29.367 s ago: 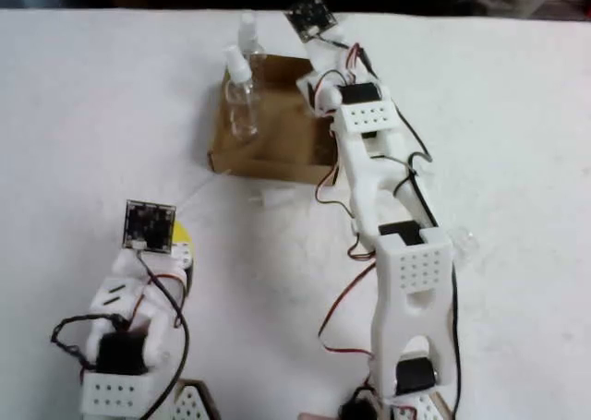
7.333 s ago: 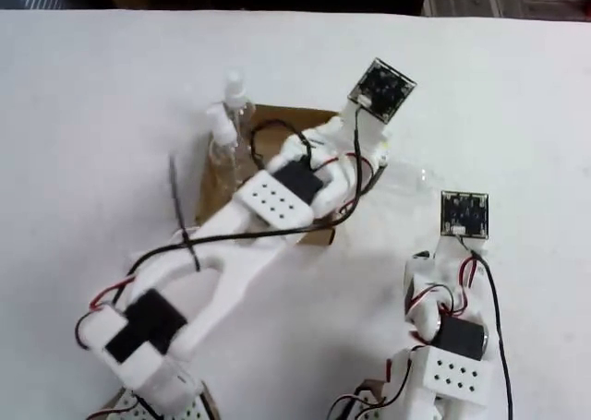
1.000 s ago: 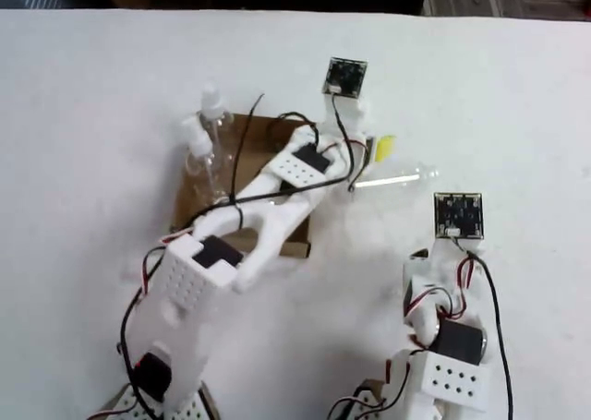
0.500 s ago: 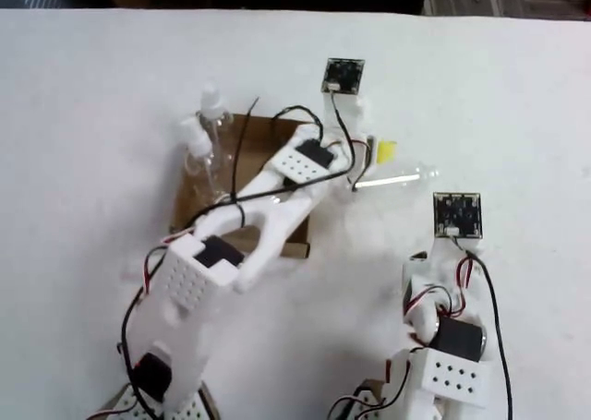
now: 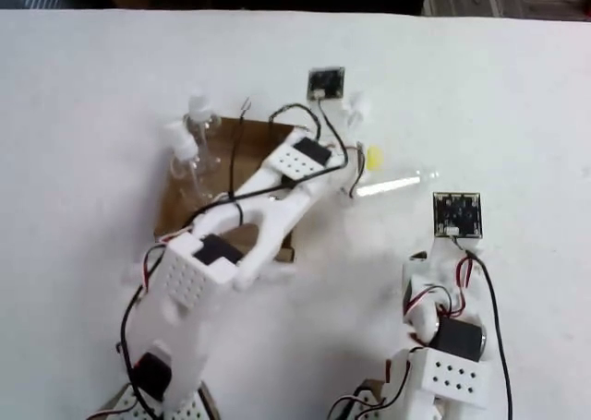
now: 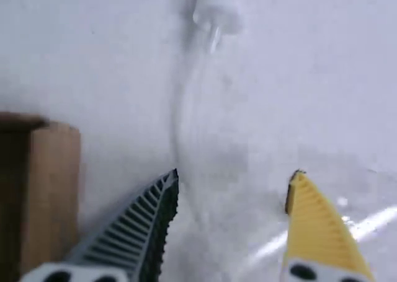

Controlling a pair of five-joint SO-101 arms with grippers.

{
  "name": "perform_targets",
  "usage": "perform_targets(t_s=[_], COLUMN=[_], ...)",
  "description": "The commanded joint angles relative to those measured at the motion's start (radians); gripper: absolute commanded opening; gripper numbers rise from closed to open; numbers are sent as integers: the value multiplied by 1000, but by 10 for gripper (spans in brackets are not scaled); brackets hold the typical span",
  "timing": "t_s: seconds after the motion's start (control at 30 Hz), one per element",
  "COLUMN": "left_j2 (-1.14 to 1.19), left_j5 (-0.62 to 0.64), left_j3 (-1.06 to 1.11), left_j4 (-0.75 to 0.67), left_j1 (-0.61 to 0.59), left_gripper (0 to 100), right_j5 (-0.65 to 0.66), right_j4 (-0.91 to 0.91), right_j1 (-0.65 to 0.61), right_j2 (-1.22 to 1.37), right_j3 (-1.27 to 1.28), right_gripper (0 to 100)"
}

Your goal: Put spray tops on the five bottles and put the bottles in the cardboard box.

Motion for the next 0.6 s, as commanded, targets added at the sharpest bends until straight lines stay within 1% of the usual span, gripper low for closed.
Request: perform_targets(t_s=[0.0, 0.13, 0.23, 0.43, 0.57], left_j2=[-19, -133, -232, -390, -479], left_j5=[14, -20, -43, -48, -117], left_j3=[-15, -6, -6, -5, -5], left_j4=[68, 120, 196, 358, 443], left_j1=[-5, 33, 59, 87, 88], left_gripper=[279, 279, 279, 279, 276], right_j5=[9, 9, 9, 9, 9], right_j4=[4, 4, 1, -2, -2], right_j1=[-7, -7, -7, -7, -7], right_j2=[-4, -4, -4, -4, -4], right_j3=[-8, -8, -8, -8, -8], right_gripper=[17, 17, 17, 17, 17])
